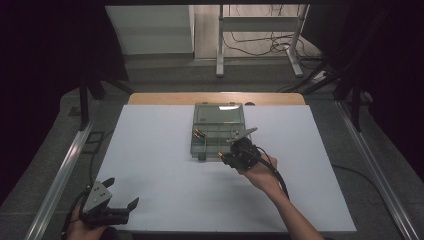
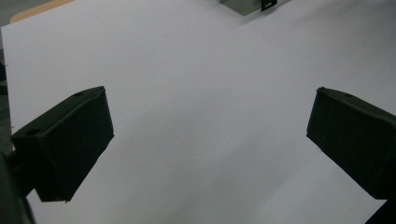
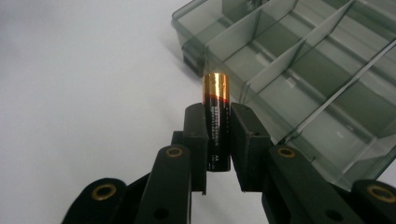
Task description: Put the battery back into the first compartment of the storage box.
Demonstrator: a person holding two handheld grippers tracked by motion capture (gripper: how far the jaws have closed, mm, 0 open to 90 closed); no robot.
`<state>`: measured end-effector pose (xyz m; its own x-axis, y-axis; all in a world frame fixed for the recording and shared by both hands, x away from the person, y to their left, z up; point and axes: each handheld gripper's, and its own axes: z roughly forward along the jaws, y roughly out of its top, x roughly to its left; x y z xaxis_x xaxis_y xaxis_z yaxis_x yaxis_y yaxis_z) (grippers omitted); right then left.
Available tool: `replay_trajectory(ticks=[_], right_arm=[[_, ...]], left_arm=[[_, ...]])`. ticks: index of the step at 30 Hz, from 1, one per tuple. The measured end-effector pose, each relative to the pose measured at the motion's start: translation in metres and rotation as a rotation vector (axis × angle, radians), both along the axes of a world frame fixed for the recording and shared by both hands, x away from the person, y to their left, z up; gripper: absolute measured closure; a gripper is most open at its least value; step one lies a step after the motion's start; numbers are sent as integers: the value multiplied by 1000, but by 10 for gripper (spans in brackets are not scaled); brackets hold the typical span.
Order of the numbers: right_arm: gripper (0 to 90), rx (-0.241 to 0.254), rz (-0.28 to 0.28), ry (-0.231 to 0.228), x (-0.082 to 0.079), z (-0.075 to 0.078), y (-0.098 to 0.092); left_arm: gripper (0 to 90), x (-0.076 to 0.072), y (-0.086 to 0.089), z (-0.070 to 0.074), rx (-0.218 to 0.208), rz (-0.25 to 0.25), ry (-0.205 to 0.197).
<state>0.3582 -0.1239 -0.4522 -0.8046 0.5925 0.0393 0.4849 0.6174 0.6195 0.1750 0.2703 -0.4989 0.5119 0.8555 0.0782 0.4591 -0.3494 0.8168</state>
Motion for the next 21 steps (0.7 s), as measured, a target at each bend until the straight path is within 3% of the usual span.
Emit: replay_trajectory(ticks=[13, 21], right_arm=[[764, 19, -16, -11, 25, 12, 17], [764, 17, -23, -9, 39, 11, 29]], left_arm=[[12, 0, 0, 0, -3, -1, 1], [12, 0, 1, 0, -6, -1, 0]])
